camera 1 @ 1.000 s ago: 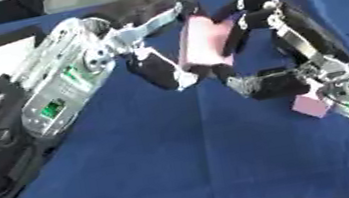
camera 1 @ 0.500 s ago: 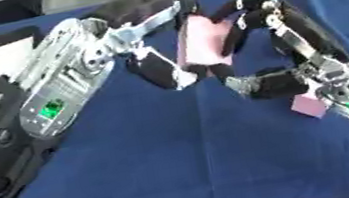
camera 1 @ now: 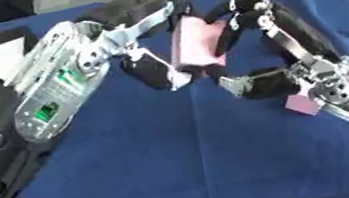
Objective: Pick up the objects with one hand, pass them to the other hand, and then place them into the box on the other side of the table.
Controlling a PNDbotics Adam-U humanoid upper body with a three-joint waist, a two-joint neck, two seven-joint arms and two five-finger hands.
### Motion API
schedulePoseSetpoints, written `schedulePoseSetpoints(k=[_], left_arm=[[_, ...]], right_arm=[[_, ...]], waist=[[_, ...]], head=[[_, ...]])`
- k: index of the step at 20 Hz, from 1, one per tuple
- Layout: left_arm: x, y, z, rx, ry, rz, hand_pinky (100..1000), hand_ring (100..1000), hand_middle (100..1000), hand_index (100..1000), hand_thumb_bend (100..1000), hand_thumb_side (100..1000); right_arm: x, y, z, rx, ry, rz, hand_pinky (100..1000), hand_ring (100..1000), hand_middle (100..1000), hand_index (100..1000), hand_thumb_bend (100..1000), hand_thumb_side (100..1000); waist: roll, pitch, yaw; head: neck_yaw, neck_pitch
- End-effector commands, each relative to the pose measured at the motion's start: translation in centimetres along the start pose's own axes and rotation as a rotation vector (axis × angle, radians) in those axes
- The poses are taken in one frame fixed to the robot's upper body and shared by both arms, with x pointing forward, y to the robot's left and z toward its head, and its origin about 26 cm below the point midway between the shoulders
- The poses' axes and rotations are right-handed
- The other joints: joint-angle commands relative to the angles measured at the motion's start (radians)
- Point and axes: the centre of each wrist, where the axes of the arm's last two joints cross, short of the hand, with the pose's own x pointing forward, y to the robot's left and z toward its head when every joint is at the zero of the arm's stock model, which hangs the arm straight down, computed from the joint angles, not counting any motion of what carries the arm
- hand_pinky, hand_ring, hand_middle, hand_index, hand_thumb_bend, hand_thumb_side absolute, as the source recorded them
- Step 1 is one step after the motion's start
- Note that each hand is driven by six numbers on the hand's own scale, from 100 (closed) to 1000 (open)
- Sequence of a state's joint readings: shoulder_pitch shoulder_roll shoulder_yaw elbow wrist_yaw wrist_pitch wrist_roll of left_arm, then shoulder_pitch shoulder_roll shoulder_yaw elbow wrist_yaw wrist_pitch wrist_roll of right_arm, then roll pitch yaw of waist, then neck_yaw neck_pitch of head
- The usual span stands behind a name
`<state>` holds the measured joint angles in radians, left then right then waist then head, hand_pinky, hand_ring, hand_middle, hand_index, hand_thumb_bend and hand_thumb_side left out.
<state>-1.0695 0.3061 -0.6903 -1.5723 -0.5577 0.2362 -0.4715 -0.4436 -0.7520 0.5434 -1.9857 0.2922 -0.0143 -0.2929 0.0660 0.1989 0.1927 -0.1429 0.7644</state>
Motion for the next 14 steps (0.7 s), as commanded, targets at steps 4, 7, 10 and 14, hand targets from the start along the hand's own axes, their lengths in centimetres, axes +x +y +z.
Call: schedulePoseSetpoints(k=[4,7,10,14], left_arm=[[-0.16,0.78,0.24,0.015,0.016,-0.037,747,646,535,401,100,129],[-0.2,0.82,0.3,0.012,0.018,-0.047,744,643,532,399,100,127],[-0.29,0.85,0.34,0.005,0.022,-0.061,739,641,529,397,110,124],[-0.37,0.89,0.38,0.002,0.026,-0.071,737,640,527,397,117,123]], right_arm=[[0.27,-0.56,-0.2,-0.014,0.006,0.046,586,650,665,613,420,100],[0.25,-0.49,-0.13,-0.014,0.013,0.05,602,704,697,626,467,100],[0.21,-0.55,-0.09,-0.024,0.017,0.055,613,745,731,641,460,100],[0.16,-0.57,-0.01,-0.037,0.025,0.064,621,769,759,661,462,100]], waist=[[-0.008,-0.013,0.0],[-0.01,-0.014,0.001],[-0.01,-0.014,0.002],[-0.011,-0.016,0.006]], head=[[0.007,0.006],[0.01,0.006],[0.014,0.006],[0.016,0.006]])
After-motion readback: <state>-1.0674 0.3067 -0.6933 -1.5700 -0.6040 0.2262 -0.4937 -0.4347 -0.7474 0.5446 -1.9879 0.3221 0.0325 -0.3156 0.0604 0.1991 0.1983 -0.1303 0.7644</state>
